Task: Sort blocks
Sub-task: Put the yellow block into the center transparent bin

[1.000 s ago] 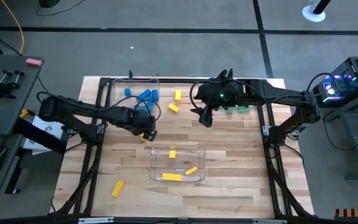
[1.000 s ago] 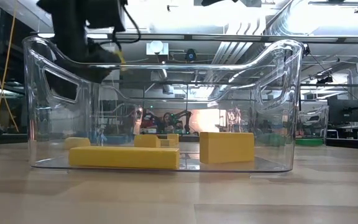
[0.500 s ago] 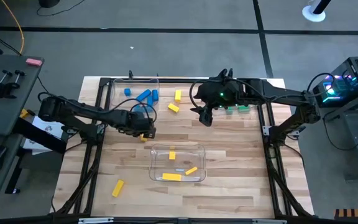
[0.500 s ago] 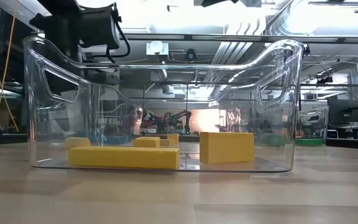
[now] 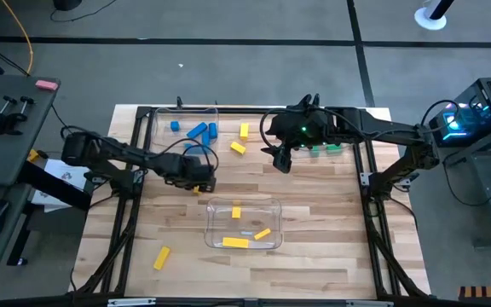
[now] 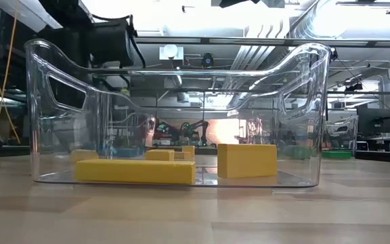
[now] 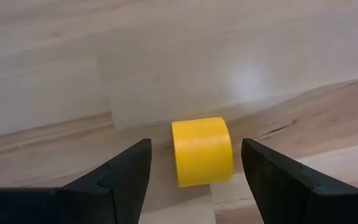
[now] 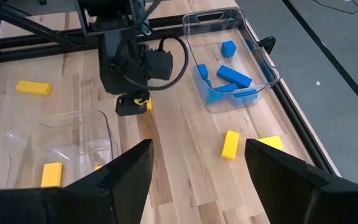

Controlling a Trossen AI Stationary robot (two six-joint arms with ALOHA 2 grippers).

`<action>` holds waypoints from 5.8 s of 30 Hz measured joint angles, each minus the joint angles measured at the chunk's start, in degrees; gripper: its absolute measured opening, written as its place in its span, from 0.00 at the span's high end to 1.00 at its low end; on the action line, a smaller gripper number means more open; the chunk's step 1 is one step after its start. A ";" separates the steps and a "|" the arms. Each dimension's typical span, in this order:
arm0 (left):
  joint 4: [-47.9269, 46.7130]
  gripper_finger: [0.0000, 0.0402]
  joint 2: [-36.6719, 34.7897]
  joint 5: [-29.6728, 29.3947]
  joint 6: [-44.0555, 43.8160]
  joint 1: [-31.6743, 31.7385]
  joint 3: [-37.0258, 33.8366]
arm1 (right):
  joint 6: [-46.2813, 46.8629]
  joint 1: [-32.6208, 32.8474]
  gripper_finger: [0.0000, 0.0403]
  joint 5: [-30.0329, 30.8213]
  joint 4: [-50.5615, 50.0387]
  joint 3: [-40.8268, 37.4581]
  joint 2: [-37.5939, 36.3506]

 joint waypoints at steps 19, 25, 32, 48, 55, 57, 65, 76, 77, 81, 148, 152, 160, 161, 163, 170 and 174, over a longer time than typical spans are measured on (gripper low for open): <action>1.22 0.75 4.13 1.10 5.15 -1.38 0.11 | 0.17 0.00 0.38 0.00 -0.02 0.00 0.00; 0.02 0.77 -2.09 0.58 14.89 0.17 1.42 | 0.20 0.00 0.38 0.00 -0.02 0.00 0.00; 9.43 0.77 -17.92 -2.91 33.99 2.79 7.26 | 1.27 0.00 0.38 0.00 -0.02 0.00 0.00; 17.36 0.67 -10.62 13.02 52.51 -15.70 7.63 | 2.16 -0.35 0.38 -0.02 0.02 -0.02 0.00; 17.12 0.54 -9.55 17.54 52.44 -14.40 7.65 | 2.14 -0.37 0.38 0.00 0.04 -0.02 0.00; 15.18 0.51 -9.55 17.91 52.68 -13.82 8.84 | 2.14 -0.37 0.38 0.00 0.04 -0.02 0.00; -3.15 0.45 -11.34 18.70 45.32 -18.26 18.26 | 1.43 -0.51 0.38 0.00 0.09 -0.02 0.09; -20.89 0.45 -6.48 5.81 -24.02 -49.80 18.18 | -0.97 -2.54 0.38 -0.19 0.04 -0.02 0.22; -21.23 0.45 -5.09 6.07 -28.95 -51.34 18.18 | -0.91 -2.71 0.38 -0.54 0.04 -0.02 0.22; -20.05 0.45 0.51 9.53 -38.43 -54.23 18.16 | -0.90 -3.39 0.38 -1.64 0.04 -0.02 0.22; 25.46 0.63 1.30 14.08 65.31 -10.75 16.01 | 2.72 -3.85 0.38 -3.28 -2.48 -0.02 0.24; 17.74 0.52 1.93 13.18 70.77 -8.02 21.89 | 2.45 -3.85 0.38 -3.28 -2.98 -0.02 0.24; 4.85 0.39 1.92 2.15 69.68 9.66 32.04 | -0.75 -3.82 0.38 -8.39 -3.67 -0.02 -2.65; 4.63 0.39 2.56 2.73 66.90 12.93 32.55 | -0.74 -3.83 0.38 -8.28 -3.67 -0.02 -3.24; 2.85 0.39 4.54 6.21 63.43 19.13 33.94 | -0.70 -3.85 0.38 -7.89 -3.58 -0.02 -4.40; -12.12 0.41 19.55 8.84 81.33 23.63 47.29 | 1.49 -3.85 0.38 -6.76 -3.34 0.00 -7.74; -16.34 0.42 29.01 0.60 99.04 20.87 56.95 | 3.96 -3.85 0.38 -5.42 -3.37 0.00 -8.04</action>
